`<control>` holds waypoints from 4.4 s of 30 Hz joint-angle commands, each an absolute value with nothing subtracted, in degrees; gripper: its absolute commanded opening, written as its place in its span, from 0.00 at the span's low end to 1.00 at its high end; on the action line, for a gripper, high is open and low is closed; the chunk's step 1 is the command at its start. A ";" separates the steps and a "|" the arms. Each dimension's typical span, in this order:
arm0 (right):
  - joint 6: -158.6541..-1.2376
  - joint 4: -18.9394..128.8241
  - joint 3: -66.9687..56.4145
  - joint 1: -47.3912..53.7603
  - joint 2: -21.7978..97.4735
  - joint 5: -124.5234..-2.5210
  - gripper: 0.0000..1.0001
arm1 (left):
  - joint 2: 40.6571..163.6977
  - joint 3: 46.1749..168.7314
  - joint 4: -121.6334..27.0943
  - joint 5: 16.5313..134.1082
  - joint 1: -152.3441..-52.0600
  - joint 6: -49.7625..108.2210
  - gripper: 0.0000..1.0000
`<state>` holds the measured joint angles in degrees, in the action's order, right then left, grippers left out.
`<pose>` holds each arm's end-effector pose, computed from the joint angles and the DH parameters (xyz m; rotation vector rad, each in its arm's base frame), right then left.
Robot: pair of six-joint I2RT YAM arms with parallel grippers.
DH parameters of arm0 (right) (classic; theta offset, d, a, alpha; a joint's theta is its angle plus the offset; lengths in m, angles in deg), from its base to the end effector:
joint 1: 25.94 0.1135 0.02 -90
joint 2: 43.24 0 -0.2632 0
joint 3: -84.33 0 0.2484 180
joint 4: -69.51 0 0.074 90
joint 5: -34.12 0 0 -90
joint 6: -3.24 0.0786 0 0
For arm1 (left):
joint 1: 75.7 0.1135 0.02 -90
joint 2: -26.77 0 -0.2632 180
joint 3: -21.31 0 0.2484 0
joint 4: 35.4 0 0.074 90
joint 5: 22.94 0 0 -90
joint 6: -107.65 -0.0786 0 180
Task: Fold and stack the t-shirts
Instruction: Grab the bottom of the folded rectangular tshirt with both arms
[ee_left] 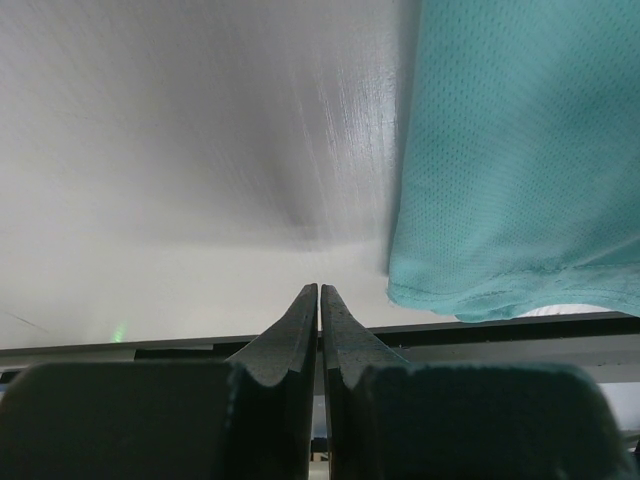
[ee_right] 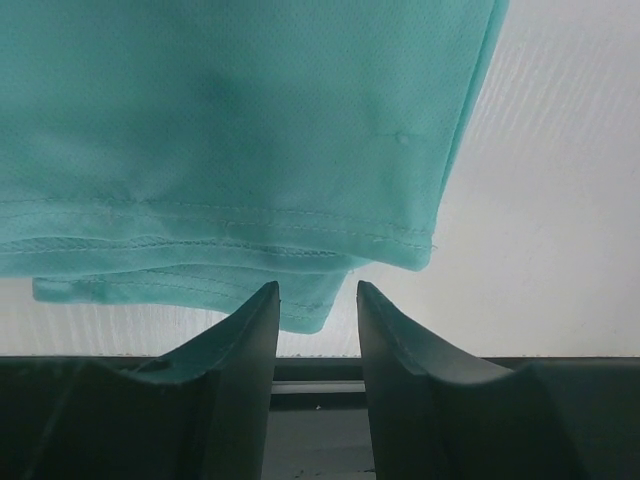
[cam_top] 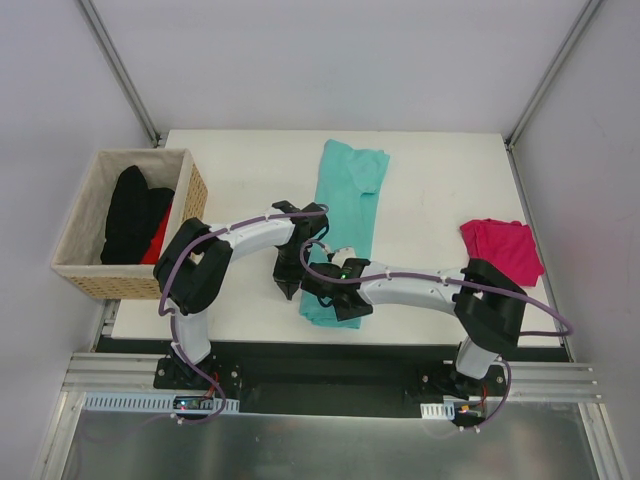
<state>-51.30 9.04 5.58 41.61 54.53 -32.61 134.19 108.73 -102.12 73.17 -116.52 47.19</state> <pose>0.1498 0.2812 0.1496 -0.6991 2.6162 -0.1521 0.2525 -0.2292 0.1278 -0.3115 -3.1057 0.1876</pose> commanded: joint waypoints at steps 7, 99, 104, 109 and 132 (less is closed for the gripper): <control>-47.21 10.98 8.57 40.07 54.49 -34.08 0.40 | 133.47 108.85 -104.48 73.74 -116.57 47.36 0.03; -46.60 18.45 15.34 34.09 56.78 -39.89 0.06 | 142.43 111.84 -103.25 81.47 -122.81 50.43 0.21; -46.59 18.54 15.69 34.09 56.78 -40.06 0.06 | 142.35 111.31 -103.08 81.38 -122.81 50.70 0.16; -46.59 18.62 15.69 34.17 56.86 -40.15 0.05 | 142.26 110.96 -102.99 81.38 -122.90 50.96 0.00; -48.18 11.07 9.89 34.53 54.58 -34.44 0.01 | 134.71 117.29 -106.24 76.47 -122.90 52.19 0.00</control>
